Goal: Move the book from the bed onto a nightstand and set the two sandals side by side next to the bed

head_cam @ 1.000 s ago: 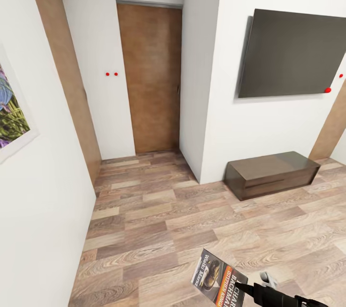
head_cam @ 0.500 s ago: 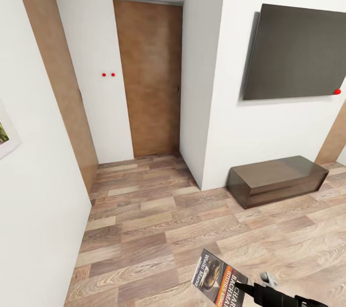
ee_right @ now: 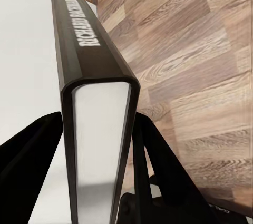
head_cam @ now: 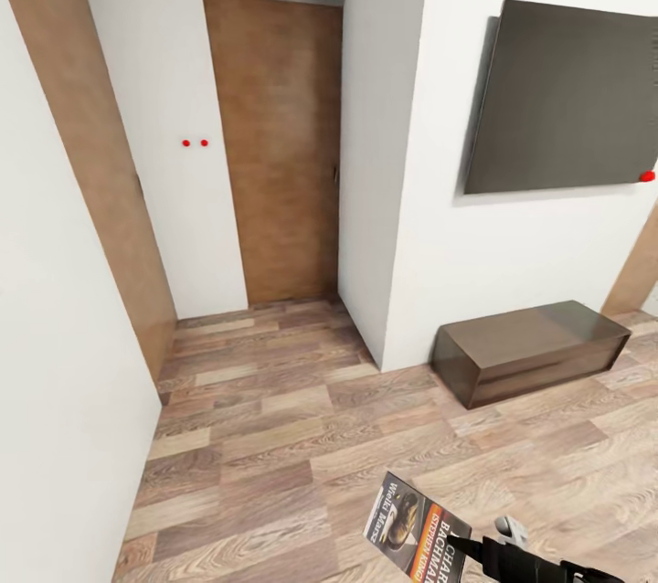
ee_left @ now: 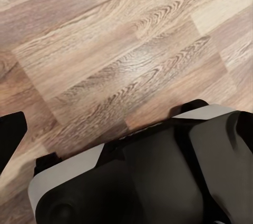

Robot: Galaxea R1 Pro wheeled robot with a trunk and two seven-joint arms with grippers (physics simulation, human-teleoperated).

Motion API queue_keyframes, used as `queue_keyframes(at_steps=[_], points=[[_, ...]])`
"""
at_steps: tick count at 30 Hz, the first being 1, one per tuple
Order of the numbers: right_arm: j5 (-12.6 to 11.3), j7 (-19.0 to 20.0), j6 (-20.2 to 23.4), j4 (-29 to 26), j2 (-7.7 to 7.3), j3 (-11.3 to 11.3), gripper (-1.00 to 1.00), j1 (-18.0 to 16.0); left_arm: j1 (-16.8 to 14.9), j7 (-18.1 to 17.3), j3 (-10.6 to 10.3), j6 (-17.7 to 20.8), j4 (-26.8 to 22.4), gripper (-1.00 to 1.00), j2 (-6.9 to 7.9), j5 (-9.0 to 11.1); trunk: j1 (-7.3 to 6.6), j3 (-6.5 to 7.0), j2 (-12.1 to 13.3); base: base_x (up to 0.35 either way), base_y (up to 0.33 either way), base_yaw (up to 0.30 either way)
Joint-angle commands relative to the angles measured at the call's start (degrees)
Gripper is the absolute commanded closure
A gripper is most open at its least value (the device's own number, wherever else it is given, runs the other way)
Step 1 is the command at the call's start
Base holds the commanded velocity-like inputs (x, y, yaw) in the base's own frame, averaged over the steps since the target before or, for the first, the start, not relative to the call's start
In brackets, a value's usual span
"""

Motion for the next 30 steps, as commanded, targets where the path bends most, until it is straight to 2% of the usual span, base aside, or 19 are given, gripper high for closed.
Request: queue_keyframes(at_steps=[1,30], points=[[0.5,0.1,0.4,0.1,-0.04,-0.6,1.00,-0.1,0.0,-0.1,-0.4,-0.3,0.0,-1.00,0.02,0.2,0.04,-0.13,-0.1,0.032,0.000,-0.199],[0.5,0.1,0.4,0.1,0.05,-0.6,1.00,-0.1,0.0,-0.1,-0.4,-0.3,0.0,-1.00,0.02,0.2,0.04,-0.13,-0.1,0.002,0.000,-0.247]])
